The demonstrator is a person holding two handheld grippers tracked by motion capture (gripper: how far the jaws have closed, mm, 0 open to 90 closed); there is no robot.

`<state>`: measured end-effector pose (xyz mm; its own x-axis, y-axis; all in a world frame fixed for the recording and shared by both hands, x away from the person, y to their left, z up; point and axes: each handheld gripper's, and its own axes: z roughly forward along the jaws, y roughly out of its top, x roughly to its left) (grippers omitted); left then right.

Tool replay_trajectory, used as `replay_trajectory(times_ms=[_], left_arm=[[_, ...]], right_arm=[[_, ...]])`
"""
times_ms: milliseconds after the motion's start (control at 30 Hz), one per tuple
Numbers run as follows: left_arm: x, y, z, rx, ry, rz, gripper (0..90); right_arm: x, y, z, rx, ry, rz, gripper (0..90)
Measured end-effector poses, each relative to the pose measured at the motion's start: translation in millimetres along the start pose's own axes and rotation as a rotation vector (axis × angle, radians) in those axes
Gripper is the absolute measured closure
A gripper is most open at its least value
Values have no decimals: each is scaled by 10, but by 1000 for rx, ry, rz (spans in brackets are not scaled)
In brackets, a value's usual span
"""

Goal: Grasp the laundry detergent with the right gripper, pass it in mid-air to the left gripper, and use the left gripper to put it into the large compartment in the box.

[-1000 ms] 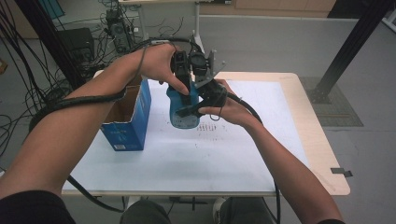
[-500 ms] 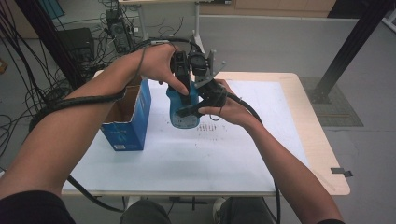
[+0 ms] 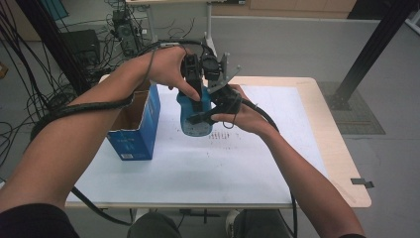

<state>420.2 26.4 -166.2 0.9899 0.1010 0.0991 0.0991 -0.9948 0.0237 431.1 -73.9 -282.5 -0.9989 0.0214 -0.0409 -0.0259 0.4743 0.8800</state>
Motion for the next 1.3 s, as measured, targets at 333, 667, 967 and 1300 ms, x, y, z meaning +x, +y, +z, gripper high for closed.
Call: replay_trajectory(times_ms=[333,667,967,1300], left_arm=[[-9,-12,5,-1,1,-2,372],[-10,-14,-3,-1,5,2,372],[-14,-16,-2,-1,5,0,372],[-16,-7,-7,1,6,1,372]], right_arm=[[3,0,8,0,4,0,416],[-2,2,5,-5,3,-3,414],[2,2,4,-4,3,4,413],[3,1,-2,-6,6,8,412]])
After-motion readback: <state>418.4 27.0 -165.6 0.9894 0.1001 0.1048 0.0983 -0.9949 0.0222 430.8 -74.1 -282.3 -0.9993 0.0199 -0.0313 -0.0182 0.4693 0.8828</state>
